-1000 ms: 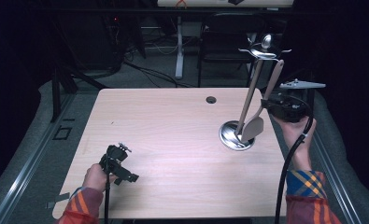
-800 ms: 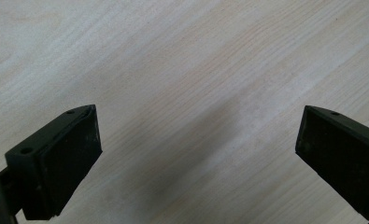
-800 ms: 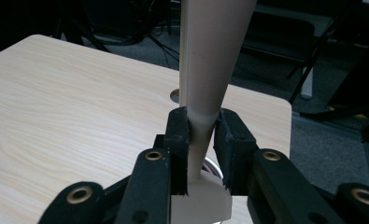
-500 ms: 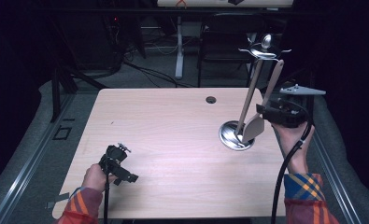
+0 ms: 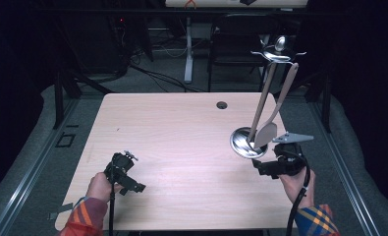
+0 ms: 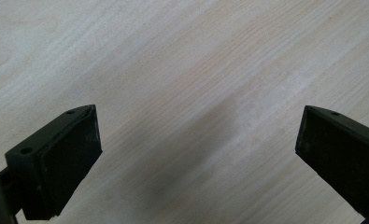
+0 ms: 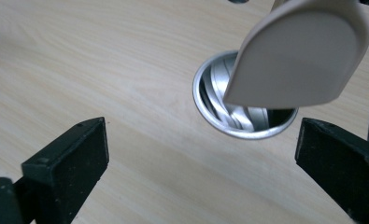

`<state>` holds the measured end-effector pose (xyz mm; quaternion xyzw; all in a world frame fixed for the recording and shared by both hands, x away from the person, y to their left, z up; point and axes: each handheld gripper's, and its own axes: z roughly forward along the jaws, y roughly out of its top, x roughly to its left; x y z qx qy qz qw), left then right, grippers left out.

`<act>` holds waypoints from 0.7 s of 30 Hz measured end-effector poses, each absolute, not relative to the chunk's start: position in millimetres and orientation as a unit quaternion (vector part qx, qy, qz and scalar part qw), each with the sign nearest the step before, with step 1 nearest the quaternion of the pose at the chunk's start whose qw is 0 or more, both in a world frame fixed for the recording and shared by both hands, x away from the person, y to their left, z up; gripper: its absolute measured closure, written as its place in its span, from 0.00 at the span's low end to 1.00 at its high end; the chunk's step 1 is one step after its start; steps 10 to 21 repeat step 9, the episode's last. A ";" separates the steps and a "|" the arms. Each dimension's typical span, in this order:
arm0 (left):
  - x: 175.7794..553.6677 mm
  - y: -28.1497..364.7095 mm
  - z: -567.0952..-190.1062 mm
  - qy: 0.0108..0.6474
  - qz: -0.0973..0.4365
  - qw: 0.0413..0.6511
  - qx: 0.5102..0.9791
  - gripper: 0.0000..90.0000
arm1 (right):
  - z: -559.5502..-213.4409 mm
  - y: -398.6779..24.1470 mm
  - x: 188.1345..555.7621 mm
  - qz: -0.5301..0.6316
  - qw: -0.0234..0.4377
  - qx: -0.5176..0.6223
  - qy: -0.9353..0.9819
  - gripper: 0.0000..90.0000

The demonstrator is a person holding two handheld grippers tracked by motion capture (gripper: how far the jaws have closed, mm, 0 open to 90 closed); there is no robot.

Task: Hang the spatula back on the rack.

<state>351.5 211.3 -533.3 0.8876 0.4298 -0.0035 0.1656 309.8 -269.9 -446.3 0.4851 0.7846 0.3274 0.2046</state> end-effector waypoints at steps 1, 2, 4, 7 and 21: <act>351.5 211.3 -533.2 0.429 -0.003 0.165 0.888 0.00 | -450.5 -269.0 305.9 0.323 0.201 0.481 0.790 0.01; 351.5 211.2 -533.3 0.429 -0.004 0.166 0.888 0.00 | -453.4 -268.6 303.9 0.325 0.199 0.480 0.790 0.01; 351.5 211.0 -533.3 0.429 -0.004 0.165 0.888 0.00 | -459.5 -269.1 299.9 0.315 0.200 0.479 0.795 0.01; 351.7 211.0 -533.4 0.429 -0.005 0.165 0.888 0.00 | -466.7 -271.3 297.6 0.313 0.194 0.482 0.795 0.00; 351.9 210.9 -533.9 0.432 -0.006 0.166 0.886 0.00 | -469.5 -273.7 298.5 0.323 0.184 0.483 0.793 0.00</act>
